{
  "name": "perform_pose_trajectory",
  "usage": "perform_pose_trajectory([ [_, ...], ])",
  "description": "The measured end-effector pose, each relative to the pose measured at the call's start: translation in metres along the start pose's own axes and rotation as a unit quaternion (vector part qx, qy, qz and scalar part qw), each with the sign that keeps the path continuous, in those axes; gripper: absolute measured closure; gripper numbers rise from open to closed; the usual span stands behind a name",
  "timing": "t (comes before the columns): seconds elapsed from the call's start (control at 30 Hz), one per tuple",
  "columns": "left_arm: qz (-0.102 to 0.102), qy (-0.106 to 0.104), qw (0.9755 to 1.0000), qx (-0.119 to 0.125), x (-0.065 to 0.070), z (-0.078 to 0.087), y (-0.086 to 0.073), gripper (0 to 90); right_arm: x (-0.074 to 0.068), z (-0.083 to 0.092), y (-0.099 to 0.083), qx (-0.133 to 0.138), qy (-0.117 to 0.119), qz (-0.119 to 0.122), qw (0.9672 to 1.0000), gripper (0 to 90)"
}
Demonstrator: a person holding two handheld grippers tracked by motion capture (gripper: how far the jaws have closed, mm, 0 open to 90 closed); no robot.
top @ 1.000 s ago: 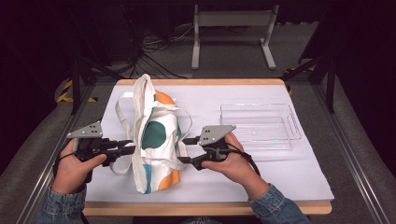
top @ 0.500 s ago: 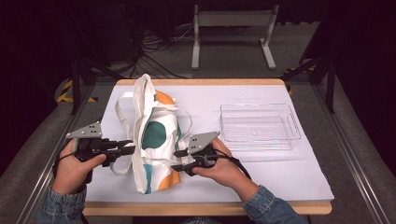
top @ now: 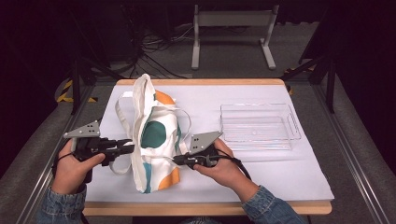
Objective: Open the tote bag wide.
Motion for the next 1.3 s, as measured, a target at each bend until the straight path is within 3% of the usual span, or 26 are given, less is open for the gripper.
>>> perform_pose_trajectory([
  [0.27, -0.004, 0.009, 0.9997, 0.023, 0.0, 0.008, 0.004, 71.7, 0.003, 0.031, 0.012, 0.04, -0.036, 0.004, 0.9986, 88.3],
  [0.53, -0.005, 0.016, 0.999, 0.042, 0.001, 0.016, 0.007, 71.8, 0.007, 0.062, 0.016, 0.062, -0.072, 0.002, 0.9955, 88.3],
  [0.63, -0.011, 0.023, 0.9986, 0.047, -0.001, 0.021, 0.007, 71.9, 0.009, 0.072, 0.014, 0.063, -0.083, -0.003, 0.9945, 88.3],
  [0.87, -0.001, 0.031, 0.9981, 0.053, -0.003, 0.029, 0.006, 72.1, 0.011, 0.093, 0.004, 0.063, -0.102, -0.022, 0.9925, 88.3],
  [1.1, -0.005, 0.035, 0.9981, 0.05, -0.004, 0.031, 0.005, 72.1, 0.013, 0.107, -0.008, 0.056, -0.117, -0.04, 0.9908, 88.3],
  [1.13, 0.003, 0.034, 0.9981, 0.051, -0.003, 0.031, 0.005, 72.2, 0.013, 0.112, -0.012, 0.054, -0.121, -0.043, 0.9902, 88.3],
  [1.3, 0.003, 0.037, 0.998, 0.05, -0.006, 0.033, 0.004, 72.2, 0.013, 0.12, -0.018, 0.05, -0.129, -0.05, 0.9891, 88.2],
])
Point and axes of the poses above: each handheld gripper's, and its own axes: z roughly backward along the jaws, y roughly out of its top, x roughly to its right, the point moved 2 cm from there along -z, roughly forward along the jaws, and after that the axes turned 1 degree about x, right-handed, at the moved point
